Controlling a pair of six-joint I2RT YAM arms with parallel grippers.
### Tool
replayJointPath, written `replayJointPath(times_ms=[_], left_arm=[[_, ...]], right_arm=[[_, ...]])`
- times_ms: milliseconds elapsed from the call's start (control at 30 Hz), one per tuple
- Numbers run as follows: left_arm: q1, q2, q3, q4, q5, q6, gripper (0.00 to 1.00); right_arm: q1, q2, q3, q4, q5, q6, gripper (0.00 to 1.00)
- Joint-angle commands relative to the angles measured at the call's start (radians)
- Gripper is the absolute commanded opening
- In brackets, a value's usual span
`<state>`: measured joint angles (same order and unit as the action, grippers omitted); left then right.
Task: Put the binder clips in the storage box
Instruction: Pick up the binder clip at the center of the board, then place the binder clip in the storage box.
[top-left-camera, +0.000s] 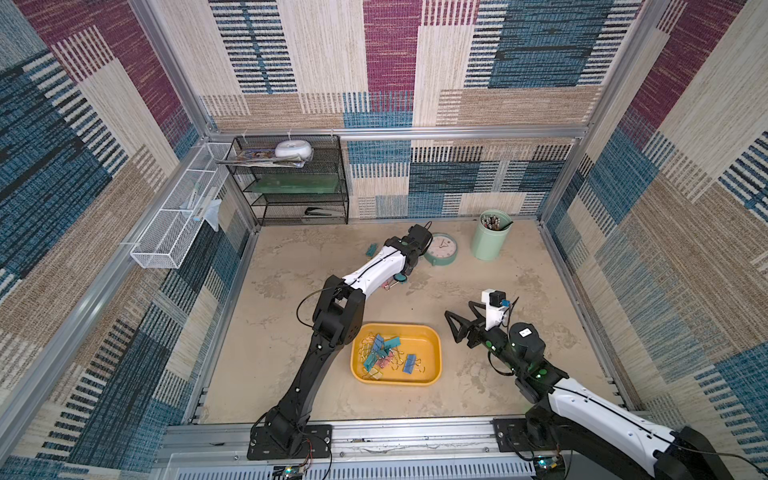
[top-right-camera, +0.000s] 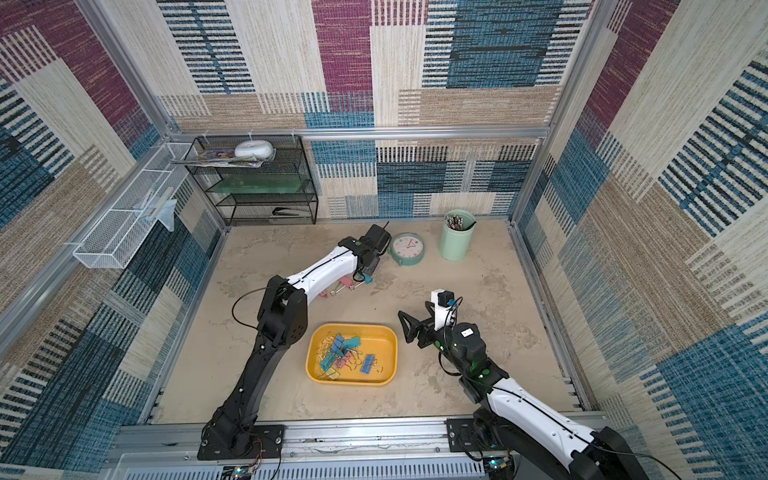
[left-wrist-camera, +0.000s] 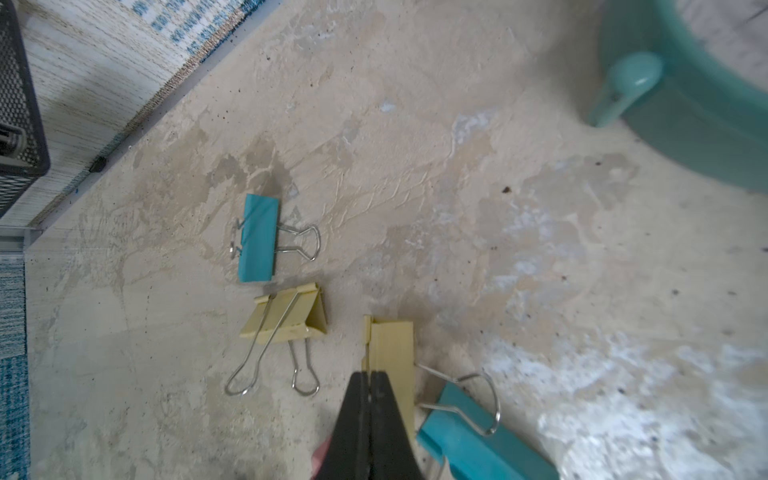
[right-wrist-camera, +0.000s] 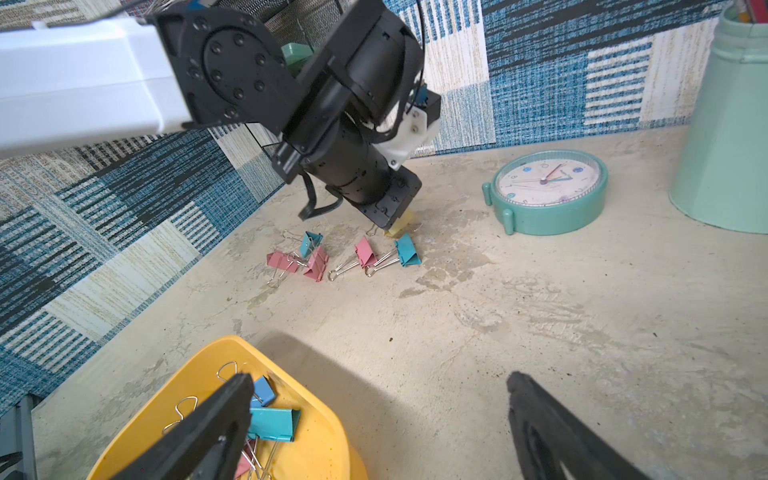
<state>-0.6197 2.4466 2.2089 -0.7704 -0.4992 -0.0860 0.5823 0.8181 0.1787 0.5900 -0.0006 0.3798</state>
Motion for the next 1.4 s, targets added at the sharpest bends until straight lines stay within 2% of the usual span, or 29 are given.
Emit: replayJointPath(times_ms=[0,167,300,500,733,833,967,1367], left_arm=[[-0.002,-0.084,-0.038,-0.003,0.055,-0.062,0.0],[-0.013,-0.277,-0.233,0.083,0.178,-0.134,0.0],[-0.039,-0.484,-0.473,0.199,0.292,-0.208,0.0],[-0.09,-0.818,-0.848,0.388,0.403,-0.337,0.0],[-0.16,-1.094,-1.166,0.453,0.432,-0.42,0.0],[-0.169,-1.177,-1.279,0.443,0.38,-0.416,0.0],[-0.169,-1.208,-1.352,0.397,0.3,-0.386,0.0],[-0.166,-1.067,-1.464,0.523,0.354,-0.427,0.01]], right_arm=[[0.0,0.0,0.008,0.021,0.005,-0.004,0.98],[0.001,0.005,0.008,0.025,0.004,-0.005,0.98],[0.001,0.009,0.009,0.03,0.005,-0.006,0.98],[0.0,0.01,0.007,0.027,0.012,-0.004,0.99],[0.0,0.001,0.005,0.026,0.012,0.0,0.98],[0.0,0.001,0.005,0.026,0.008,0.002,0.98],[0.0,0.007,0.005,0.033,0.004,0.007,0.98],[-0.001,0.006,0.004,0.029,0.009,0.005,0.98]])
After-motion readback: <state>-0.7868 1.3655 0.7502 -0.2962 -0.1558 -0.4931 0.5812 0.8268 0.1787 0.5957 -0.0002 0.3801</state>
